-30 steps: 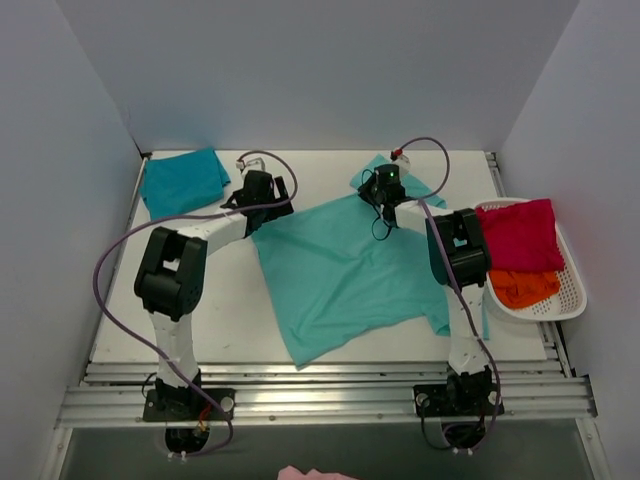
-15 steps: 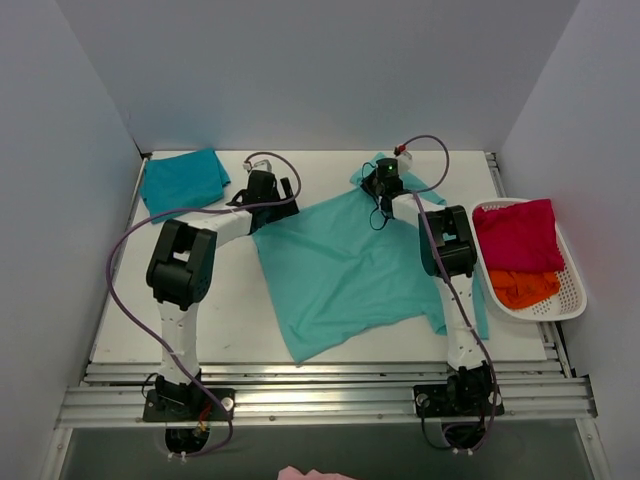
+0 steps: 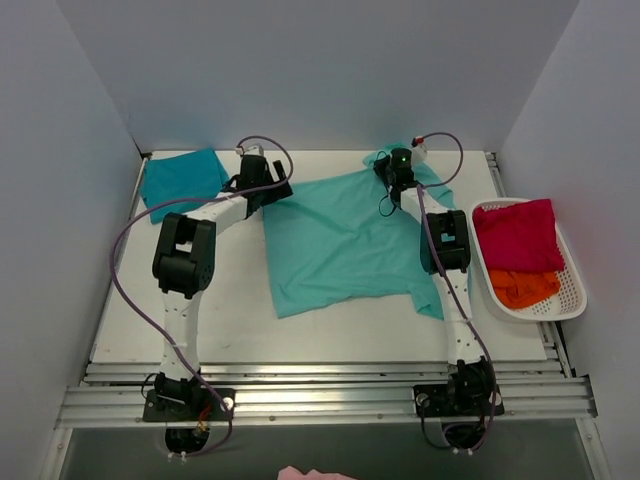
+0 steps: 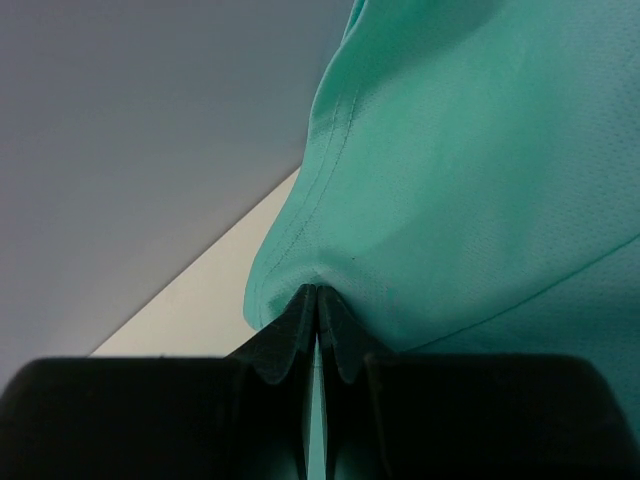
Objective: Fold and stack the t-shirts
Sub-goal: Flatten out the tshirt
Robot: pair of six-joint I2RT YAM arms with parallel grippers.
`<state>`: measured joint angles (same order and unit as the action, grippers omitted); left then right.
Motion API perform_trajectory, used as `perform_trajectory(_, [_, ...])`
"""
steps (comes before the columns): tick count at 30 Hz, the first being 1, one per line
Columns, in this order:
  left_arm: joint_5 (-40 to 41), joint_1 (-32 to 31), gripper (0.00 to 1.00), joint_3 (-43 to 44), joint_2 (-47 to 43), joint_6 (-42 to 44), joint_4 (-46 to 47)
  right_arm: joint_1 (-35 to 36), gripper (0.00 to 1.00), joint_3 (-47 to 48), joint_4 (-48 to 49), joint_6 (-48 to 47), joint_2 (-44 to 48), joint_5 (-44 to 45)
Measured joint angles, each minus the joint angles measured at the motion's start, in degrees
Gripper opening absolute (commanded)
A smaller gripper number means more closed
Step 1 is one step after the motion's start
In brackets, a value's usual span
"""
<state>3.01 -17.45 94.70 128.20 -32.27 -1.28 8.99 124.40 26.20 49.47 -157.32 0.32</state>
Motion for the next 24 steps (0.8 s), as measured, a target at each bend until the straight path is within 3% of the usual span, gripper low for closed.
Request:
perform_trajectory(6, [-0.04, 0.94, 0.98, 4.57, 3.67, 1.16, -3.04, -0.37, 0.0, 0.76, 1.03, 0.68, -0.83, -0.02])
perform_trajectory(11, [0.42, 1.42, 1.0, 3.37, 3.32, 1.27, -3.28, -0.55, 0.0, 0.76, 1.29, 1.51, -0.87, 1.07])
perform_trajectory(16, [0.72, 1.49, 1.0, -6.08, -2.49, 1.01, 1.29, -0.63, 0.0, 0.72, 1.7, 1.92, -0.98, 1.14])
perform_trajectory(24, [0.9, 0.31, 0.99, -7.1, -12.63, 1.53, 1.44, -0.68, 0.0, 0.37, 2.38, 1.92, -0.98, 1.18])
